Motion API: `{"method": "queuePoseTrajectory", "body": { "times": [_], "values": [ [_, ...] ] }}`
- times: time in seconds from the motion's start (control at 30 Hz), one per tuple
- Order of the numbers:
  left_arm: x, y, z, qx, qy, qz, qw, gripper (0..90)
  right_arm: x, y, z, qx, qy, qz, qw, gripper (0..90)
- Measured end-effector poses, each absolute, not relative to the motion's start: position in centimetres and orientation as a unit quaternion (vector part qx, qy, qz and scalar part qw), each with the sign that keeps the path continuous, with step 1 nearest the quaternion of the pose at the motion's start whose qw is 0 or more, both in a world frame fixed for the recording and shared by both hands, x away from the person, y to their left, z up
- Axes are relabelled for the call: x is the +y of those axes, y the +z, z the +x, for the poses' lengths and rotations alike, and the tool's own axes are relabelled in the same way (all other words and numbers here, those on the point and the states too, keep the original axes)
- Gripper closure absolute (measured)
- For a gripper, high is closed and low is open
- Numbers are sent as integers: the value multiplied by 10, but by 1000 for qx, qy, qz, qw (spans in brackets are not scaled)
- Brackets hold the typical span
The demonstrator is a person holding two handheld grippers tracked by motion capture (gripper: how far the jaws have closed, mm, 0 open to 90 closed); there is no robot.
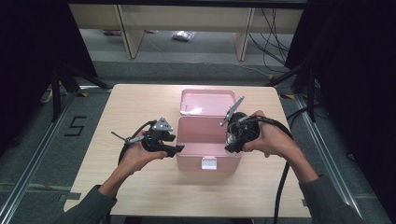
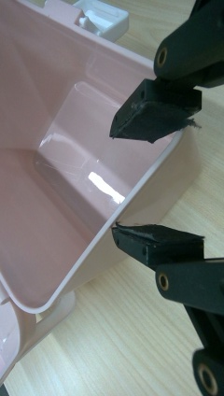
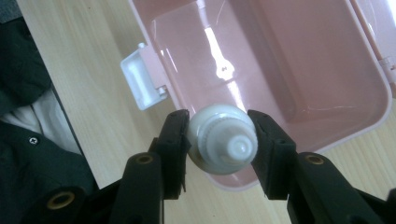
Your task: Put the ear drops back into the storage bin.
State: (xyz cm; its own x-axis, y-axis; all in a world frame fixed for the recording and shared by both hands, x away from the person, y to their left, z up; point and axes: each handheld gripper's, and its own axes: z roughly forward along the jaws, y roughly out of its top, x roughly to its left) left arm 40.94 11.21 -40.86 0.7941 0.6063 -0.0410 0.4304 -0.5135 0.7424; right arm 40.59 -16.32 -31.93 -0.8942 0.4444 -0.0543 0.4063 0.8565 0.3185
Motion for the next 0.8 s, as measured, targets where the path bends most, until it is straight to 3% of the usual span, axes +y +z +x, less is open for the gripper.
{"method": "queuePoseTrajectory", "body": {
  "times": [0.8],
  "values": [
    [112,-408,409,301,114,863,391,454,-152,-351,436,962,123,237,53,604]
  ]
}}
